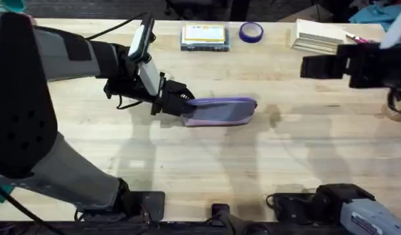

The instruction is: Unzip the bag, pick up the pens from the table one at a time and place them inside, then zip the bag closed.

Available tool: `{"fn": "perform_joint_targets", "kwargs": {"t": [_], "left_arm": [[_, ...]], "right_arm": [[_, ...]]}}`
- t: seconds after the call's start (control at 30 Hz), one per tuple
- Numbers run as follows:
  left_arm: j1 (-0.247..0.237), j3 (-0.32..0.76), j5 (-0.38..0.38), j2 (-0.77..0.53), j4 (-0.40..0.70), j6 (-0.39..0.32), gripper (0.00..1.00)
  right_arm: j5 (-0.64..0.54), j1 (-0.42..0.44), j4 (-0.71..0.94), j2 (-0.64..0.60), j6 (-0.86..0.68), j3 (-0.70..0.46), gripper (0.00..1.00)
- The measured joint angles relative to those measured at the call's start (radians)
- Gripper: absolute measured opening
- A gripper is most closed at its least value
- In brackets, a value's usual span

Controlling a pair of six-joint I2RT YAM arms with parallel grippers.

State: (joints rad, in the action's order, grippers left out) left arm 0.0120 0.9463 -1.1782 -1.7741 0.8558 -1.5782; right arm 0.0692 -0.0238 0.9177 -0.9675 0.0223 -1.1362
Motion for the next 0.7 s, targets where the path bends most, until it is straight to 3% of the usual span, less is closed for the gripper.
{"fn": "perform_joint_targets", "kwargs": {"t": [0.4, 0.57, 0.6, 0.7], "left_arm": [[0.0, 0.0, 0.0, 0.0, 0.0, -0.001, 0.068], [0.008, 0.0, 0.0, 0.0, 0.004, 0.0, 0.851], [0.009, 0.0, 0.0, 0.0, 0.006, 0.005, 0.95], [0.009, 0.0, 0.0, 0.0, 0.006, 0.004, 0.992]], "right_arm": [[0.04, 0.0, 0.115, 0.116, -0.032, 0.0, 0.996], [0.074, 0.0, 0.137, 0.117, -0.032, 0.0, 0.997], [0.077, 0.0, 0.137, 0.117, -0.032, 0.0, 0.997], [0.082, 0.0, 0.138, 0.116, -0.032, 0.0, 0.997]]}}
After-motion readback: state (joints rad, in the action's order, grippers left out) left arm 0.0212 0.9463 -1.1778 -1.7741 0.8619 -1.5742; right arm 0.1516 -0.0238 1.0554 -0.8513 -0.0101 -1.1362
